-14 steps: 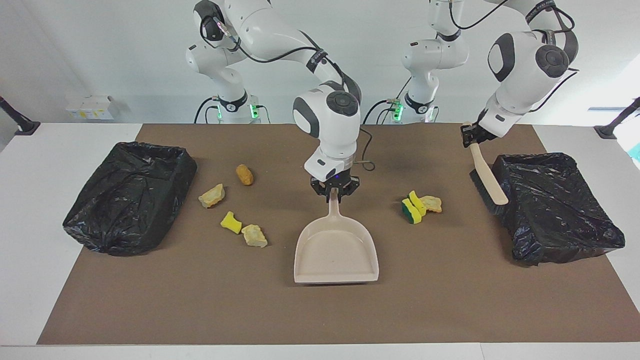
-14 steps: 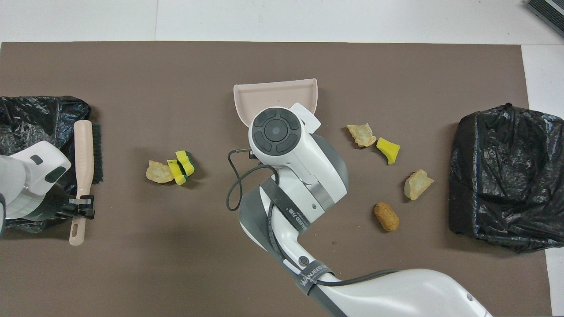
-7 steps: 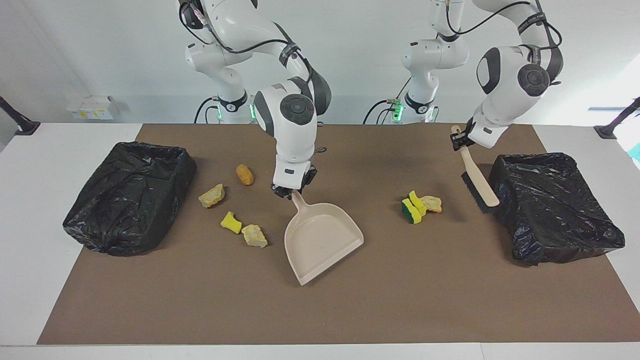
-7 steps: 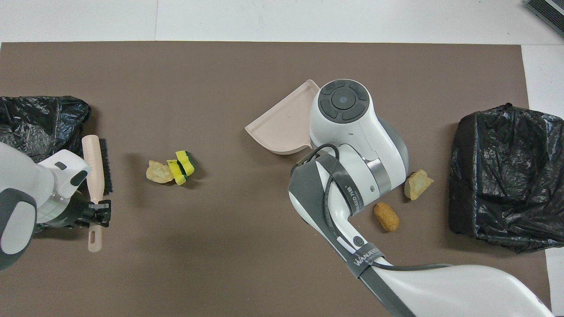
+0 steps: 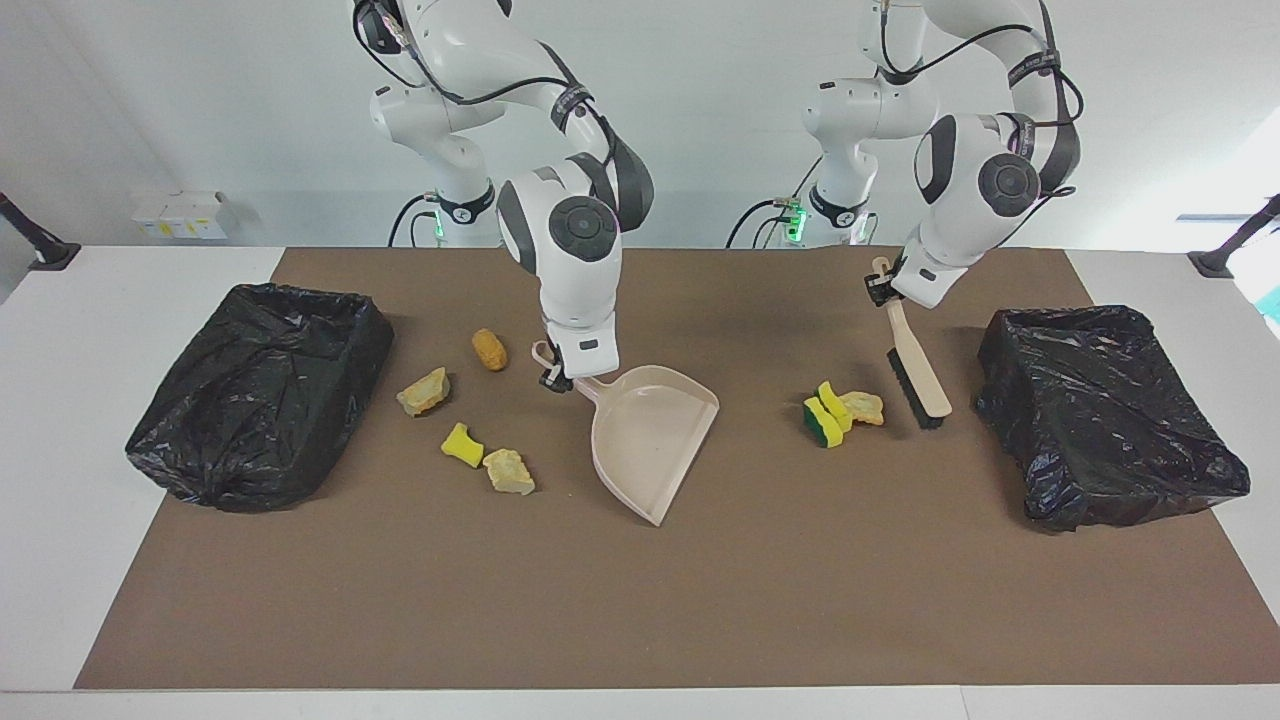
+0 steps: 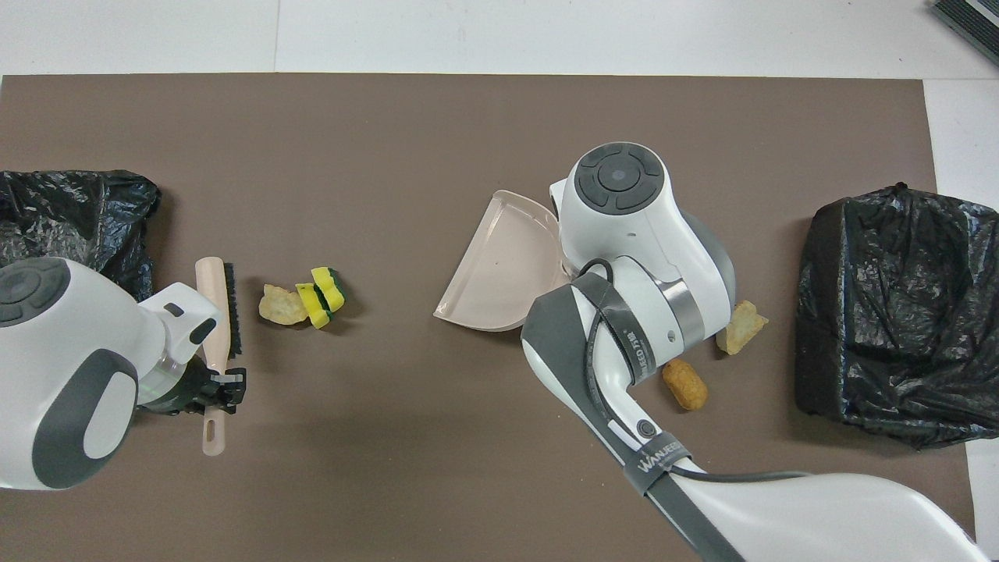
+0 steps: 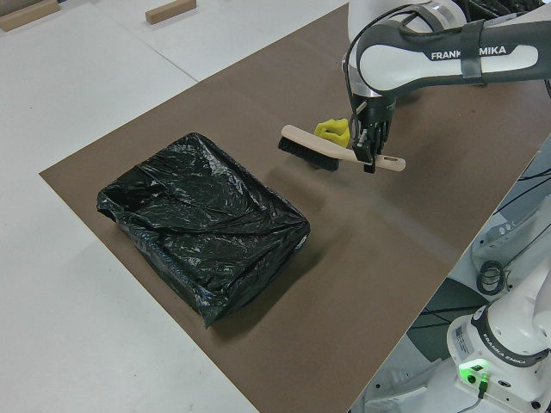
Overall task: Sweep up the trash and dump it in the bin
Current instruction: 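Set the dustpan near the crumbs while the left gripper brings the brush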
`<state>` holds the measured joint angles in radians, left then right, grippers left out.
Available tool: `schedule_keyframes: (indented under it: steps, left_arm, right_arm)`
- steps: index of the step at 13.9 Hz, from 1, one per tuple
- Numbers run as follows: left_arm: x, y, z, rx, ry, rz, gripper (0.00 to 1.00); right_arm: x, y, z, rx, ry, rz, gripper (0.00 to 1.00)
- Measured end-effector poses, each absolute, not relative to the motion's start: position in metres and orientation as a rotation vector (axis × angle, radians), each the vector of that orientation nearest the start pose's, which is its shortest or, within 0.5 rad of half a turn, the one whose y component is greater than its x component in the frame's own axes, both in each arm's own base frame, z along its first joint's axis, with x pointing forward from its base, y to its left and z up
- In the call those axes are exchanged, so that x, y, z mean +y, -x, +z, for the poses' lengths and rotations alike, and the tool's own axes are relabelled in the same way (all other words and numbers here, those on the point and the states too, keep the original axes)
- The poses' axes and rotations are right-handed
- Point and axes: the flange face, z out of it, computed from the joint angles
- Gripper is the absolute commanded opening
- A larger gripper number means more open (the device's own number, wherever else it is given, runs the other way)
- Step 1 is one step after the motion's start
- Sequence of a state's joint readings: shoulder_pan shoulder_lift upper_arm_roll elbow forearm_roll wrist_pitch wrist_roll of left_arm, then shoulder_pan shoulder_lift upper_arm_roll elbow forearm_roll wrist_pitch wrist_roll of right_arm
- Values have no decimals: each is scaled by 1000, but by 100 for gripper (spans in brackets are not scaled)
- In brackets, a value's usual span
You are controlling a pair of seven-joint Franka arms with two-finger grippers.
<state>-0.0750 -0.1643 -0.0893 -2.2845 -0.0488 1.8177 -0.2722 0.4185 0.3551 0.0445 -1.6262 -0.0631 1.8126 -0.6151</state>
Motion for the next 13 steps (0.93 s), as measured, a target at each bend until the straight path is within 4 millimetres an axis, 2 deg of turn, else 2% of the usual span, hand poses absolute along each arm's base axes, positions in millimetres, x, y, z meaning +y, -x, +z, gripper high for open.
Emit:
schedule_keyframes:
  steps: [3,8,13]
  left_arm:
    - [-116,-442,381,-269,3051,431,0]
    - [-173,-439,360,-359,3071,374,0]
    - [-215,-433,362,-326,3164,326,0]
  right_arm:
    - [279,-568,394,-1841,2569,233,0]
    - [278,-556,391,-2141,2414,199,0]
    - [272,-556,373,-2240,2348,147,0]
